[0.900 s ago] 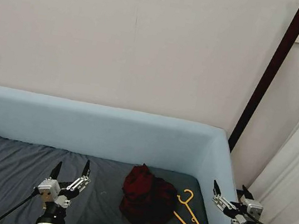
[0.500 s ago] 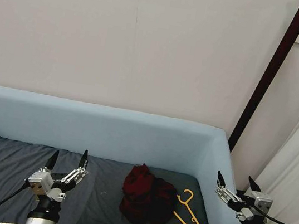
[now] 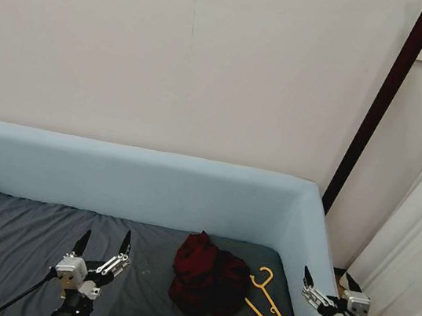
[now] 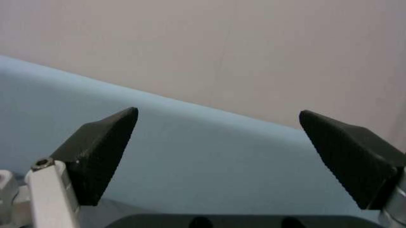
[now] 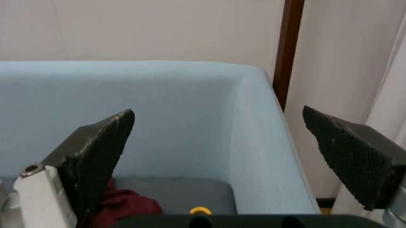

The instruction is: Pick up the clothes from the sofa and hang them on the clothes hanger.

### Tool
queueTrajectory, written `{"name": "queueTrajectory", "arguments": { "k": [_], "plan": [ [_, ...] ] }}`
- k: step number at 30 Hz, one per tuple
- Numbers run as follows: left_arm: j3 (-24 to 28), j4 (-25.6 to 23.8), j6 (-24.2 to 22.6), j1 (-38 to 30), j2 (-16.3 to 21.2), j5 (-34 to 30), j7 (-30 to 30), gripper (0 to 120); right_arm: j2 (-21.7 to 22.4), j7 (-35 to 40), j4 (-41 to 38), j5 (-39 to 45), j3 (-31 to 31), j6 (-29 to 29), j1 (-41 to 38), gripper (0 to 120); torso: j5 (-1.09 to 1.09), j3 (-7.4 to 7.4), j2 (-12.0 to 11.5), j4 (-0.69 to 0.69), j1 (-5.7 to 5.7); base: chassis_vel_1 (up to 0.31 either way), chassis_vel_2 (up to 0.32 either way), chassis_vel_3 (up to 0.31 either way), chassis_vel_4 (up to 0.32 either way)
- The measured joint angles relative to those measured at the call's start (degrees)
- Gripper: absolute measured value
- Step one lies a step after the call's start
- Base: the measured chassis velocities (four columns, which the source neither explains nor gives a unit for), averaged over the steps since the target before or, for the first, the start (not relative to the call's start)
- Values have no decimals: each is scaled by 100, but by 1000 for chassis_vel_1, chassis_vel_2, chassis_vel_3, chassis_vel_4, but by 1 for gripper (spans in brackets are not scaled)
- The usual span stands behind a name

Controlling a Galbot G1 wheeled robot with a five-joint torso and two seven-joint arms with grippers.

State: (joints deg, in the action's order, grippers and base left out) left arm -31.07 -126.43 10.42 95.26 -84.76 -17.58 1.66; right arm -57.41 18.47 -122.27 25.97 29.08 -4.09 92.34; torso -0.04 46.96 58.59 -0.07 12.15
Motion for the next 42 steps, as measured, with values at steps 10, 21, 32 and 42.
{"name": "queueTrajectory", "arguments": {
  "k": [10,21,32,42],
  "plan": [
    [-148,58,107,-13,150,-73,128,100,-606,-288,-56,-44,39,-160,147,100,0,0,0,1,0,0,0,0,0],
    [-583,366,345,60,388,-76,154,100,443,255,-124,2800,-433,1011,-752,100,0,0,0,0,0,0,0,0,0],
    [-808,518,413,135,301,37,293,100,88,1645,946,5419,-1417,2325,-2814,100,0,0,0,2,1,0,0,0,0],
    [-968,423,347,181,260,155,376,100,-758,2067,2304,5155,-2359,2618,-3652,100,-2,0,1,0,1,0,0,0,0]
  ]
}}
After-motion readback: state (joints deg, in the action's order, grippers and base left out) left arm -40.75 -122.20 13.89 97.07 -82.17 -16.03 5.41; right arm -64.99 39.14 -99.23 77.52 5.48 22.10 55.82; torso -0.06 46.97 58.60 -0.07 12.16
